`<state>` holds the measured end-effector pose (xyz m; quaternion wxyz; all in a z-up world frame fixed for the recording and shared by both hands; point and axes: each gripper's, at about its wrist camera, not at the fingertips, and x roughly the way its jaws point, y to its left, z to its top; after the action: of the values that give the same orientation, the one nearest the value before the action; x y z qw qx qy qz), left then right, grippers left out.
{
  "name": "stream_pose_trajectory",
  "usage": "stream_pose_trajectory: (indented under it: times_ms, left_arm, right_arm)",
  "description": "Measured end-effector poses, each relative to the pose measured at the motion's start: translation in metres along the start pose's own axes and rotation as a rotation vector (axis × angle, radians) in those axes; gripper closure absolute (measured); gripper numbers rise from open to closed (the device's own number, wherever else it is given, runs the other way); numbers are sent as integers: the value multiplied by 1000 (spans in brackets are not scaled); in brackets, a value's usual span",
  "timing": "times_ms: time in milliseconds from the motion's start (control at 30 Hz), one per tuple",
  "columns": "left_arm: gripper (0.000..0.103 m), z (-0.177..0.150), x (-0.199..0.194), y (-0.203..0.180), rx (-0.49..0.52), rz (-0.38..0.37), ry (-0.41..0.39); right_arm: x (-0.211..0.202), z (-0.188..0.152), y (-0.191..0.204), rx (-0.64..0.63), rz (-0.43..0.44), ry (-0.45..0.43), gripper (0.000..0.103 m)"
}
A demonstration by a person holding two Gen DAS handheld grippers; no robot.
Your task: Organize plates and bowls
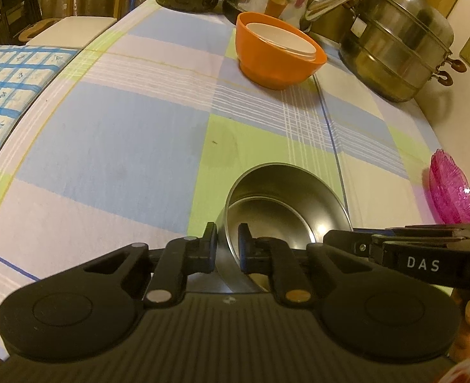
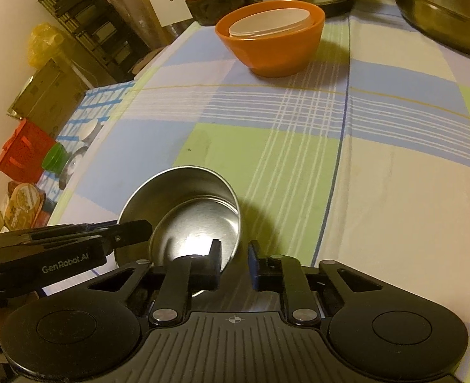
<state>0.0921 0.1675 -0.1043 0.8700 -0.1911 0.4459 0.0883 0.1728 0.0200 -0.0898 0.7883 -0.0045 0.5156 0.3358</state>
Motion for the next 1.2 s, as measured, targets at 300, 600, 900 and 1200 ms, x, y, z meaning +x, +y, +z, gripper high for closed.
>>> stream_pose_trajectory:
  times_ms: [300, 600, 900, 1200]
  left_arm:
    - [92, 0, -4, -9, 32, 5, -21]
    - [93, 9, -4, -13, 34, 3, -38]
    - [94, 44, -10, -20, 11, -16, -115]
    - [94, 69, -9, -32, 6, -29, -155]
  right_arm:
    - [-3, 0, 3, -7, -42, -30, 94]
    - [-11, 5, 4, -20, -62, -74, 95]
    - [-23, 30, 3, -31, -81, -157, 96]
    - [-35, 58, 1, -32, -113, -250, 98]
